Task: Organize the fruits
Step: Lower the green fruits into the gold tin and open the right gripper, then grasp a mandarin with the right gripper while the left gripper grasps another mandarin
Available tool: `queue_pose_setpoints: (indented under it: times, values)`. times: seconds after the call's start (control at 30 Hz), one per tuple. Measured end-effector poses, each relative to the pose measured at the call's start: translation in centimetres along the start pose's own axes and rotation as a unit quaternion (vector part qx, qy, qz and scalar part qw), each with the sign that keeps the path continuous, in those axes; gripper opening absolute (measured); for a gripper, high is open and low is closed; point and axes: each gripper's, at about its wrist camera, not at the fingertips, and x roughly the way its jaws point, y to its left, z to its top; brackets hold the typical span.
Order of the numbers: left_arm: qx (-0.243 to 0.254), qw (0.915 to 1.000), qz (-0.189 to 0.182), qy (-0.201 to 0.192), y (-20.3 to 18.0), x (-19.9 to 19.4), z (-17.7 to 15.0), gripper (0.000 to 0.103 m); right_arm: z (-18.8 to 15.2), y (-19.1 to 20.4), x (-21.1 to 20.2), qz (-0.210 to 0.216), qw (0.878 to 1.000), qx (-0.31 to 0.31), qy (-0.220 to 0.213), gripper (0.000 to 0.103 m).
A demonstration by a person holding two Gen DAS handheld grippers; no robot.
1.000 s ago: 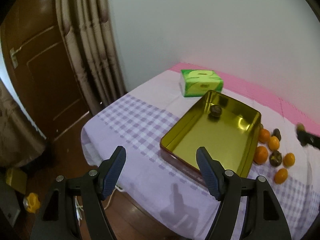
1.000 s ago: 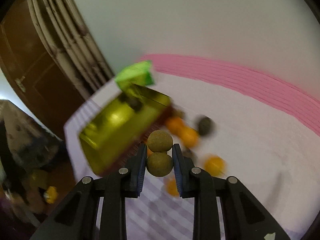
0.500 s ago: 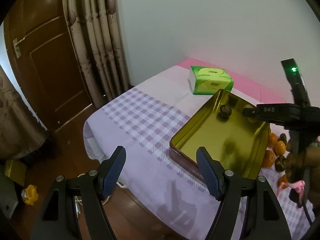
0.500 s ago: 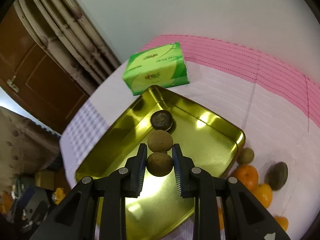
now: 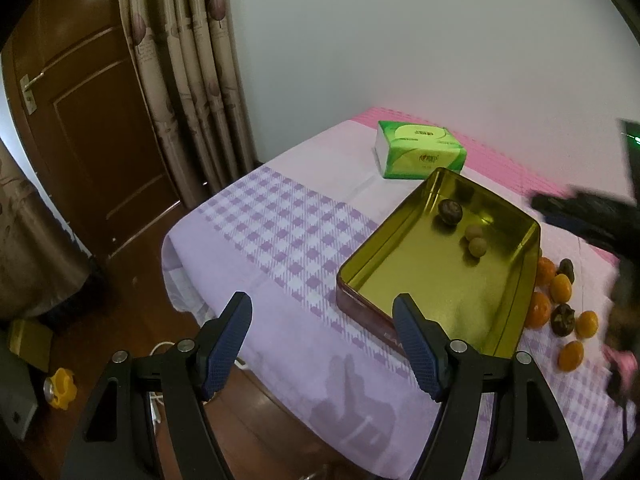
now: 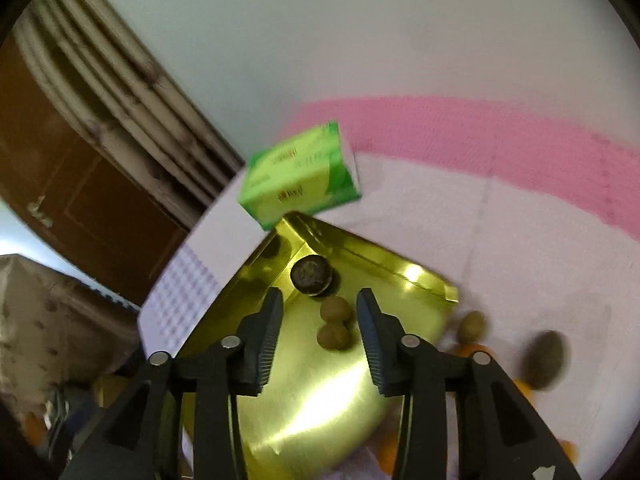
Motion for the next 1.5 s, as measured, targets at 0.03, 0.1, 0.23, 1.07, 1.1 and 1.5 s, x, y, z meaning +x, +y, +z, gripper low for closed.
queue_pose_setpoints:
  times: [0.03,0.1,0.23,1.07,1.1,1.5]
  values:
    - [0.0,1.0,-0.001,-0.001,0.0,0.0,0.0,0.073,-0.6,0.0,-0.8,-0.007,1.0,-0.025,0.01,0.042]
    - [0.002,1.0,-0.003,-0.001,-0.1,-0.1,0.0,0.073,-2.8,0.2,-2.2,-0.047,0.994,-0.093,0.042,0.042]
    - [0.016,0.9999,-0.002,0.001,-0.8,-0.2,-0.4,0.073,-5.5,1.1,-2.1,-0.073,0.978,-0.172,0.094,0.044]
    - [0.148,0.9864,-0.051,-0.052,-6.0,-2.6,-2.4,0.074,-14.0,-10.2,-11.9,-0.184,0.983,-0.002,-0.02,0.037]
    - [0.162,0.983,-0.071,-0.05,-6.6,-2.9,-2.8,0.074,-14.6,-11.6,-12.9,-0.2,0.979,0.019,-0.024,0.037]
    - [0.262,0.9236,-0.273,0.06,-17.8,-1.7,-4.5,0.074,-20.0,-21.5,-17.2,-0.284,0.949,0.126,-0.059,0.037]
